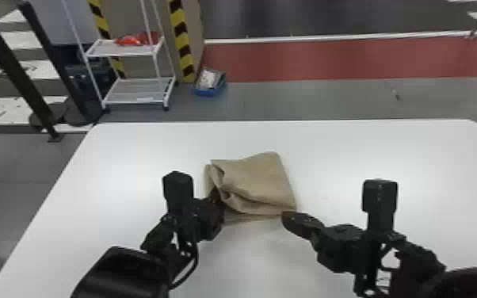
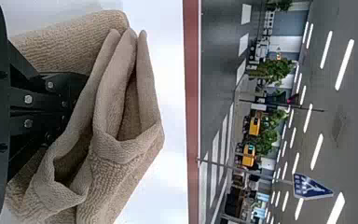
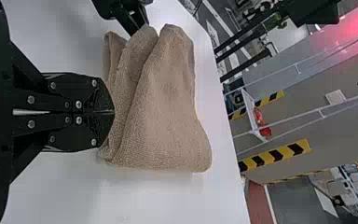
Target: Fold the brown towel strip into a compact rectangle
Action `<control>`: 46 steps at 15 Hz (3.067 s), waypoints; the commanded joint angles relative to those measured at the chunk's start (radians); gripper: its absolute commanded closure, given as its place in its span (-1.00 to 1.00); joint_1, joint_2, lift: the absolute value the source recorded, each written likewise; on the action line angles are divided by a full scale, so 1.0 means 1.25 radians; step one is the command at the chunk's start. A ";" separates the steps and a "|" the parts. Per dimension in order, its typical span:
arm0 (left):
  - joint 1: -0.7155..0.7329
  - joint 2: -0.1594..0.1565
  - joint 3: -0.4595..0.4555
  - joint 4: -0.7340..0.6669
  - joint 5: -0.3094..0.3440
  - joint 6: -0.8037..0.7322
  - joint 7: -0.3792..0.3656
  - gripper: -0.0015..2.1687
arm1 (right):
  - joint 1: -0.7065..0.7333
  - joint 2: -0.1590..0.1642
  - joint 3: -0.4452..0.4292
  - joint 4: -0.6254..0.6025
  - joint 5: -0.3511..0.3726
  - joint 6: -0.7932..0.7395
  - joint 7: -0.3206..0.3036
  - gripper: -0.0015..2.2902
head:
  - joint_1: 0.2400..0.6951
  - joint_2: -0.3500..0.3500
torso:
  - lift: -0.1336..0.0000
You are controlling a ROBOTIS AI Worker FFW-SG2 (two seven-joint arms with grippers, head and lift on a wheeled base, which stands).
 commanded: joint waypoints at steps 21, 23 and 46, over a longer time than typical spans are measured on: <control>0.160 0.010 0.210 -0.201 0.011 -0.058 -0.022 0.83 | -0.371 0.051 0.052 0.452 0.031 -0.194 -0.029 0.70 | 1.00 0.55 | -0.84; 0.140 0.010 0.208 -0.180 0.011 -0.058 -0.023 0.83 | -0.304 0.042 0.021 0.364 0.031 -0.191 -0.025 0.70 | 1.00 0.58 | -0.84; 0.067 0.014 0.212 -0.077 0.008 -0.100 -0.023 0.83 | -0.447 0.111 0.120 0.610 0.085 -0.368 -0.050 0.70 | 1.00 0.71 | -0.84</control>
